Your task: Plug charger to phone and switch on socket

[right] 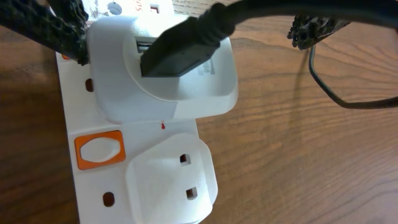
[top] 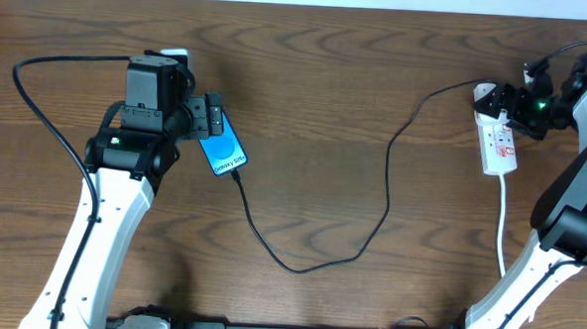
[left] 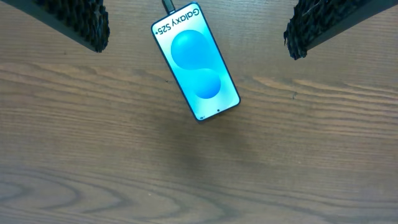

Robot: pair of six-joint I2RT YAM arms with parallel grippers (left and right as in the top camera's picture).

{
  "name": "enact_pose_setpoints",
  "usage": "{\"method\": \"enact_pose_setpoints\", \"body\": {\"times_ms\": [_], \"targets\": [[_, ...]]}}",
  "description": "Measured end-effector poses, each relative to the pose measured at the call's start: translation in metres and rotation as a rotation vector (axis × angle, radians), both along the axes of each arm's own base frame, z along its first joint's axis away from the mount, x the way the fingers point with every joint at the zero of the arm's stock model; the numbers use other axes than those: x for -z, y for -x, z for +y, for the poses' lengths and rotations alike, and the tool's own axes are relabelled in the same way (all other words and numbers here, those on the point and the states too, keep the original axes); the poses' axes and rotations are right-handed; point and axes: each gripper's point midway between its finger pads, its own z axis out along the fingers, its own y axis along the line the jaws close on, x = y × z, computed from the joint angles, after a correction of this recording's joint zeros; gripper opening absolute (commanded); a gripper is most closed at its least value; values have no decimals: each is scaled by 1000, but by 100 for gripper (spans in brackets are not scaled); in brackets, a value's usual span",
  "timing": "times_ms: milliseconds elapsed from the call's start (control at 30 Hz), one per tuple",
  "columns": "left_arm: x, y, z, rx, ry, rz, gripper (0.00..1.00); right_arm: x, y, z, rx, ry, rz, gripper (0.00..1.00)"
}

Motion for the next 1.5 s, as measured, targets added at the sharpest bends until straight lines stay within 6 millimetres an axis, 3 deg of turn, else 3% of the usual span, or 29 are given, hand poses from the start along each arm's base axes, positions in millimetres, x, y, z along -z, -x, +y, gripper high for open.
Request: {"method": "enact_pose_setpoints", "body": {"times_ms": [1500], "targets": [[0,0,0,0,0,0,93,2,-10,0,18,57,-27,99]]}}
